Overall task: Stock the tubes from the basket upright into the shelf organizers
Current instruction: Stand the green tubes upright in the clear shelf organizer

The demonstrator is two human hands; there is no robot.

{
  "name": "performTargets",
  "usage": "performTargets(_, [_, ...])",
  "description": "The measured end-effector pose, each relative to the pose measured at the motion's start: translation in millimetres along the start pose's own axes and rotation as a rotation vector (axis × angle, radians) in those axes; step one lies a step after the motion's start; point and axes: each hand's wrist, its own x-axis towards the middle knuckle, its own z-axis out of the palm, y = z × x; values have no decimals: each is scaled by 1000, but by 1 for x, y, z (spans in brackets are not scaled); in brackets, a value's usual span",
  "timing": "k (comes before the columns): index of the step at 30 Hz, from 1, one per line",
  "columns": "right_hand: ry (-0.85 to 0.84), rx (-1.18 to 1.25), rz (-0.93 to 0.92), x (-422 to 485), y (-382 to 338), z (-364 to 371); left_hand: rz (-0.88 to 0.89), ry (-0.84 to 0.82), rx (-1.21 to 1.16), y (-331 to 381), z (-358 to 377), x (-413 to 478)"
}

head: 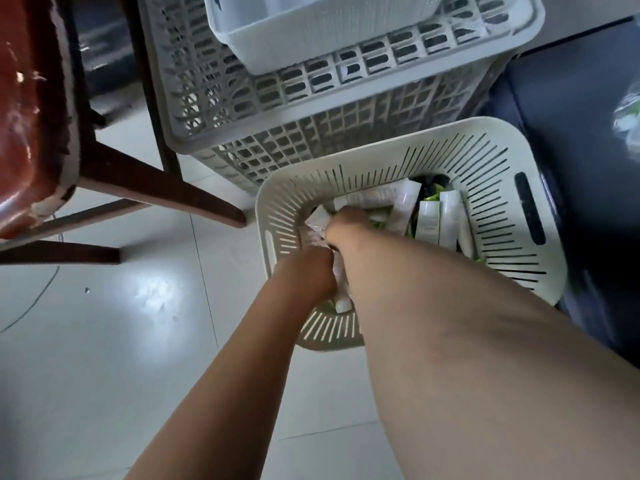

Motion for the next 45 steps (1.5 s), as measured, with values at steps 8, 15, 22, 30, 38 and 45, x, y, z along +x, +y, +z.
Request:
performTargets(8, [89,-48,165,-5,28,16,193,569,-148,-20,-22,-8])
performTargets(15, [233,209,311,-22,29,31,205,701,-376,-19,-18,-16])
performTargets(22, [406,699,241,-59,35,3,127,788,-889,-9,-29,-41])
performTargets(30, [554,828,76,-137,24,-31,201,815,-1424,-9,-46,-111])
performTargets(38, [620,1146,-216,-260,47,-123,494,760,-1616,22,-82,-195])
performTargets(45, [859,1321,-417,-388,104,-167,836,784,-1384,95,-98,-273])
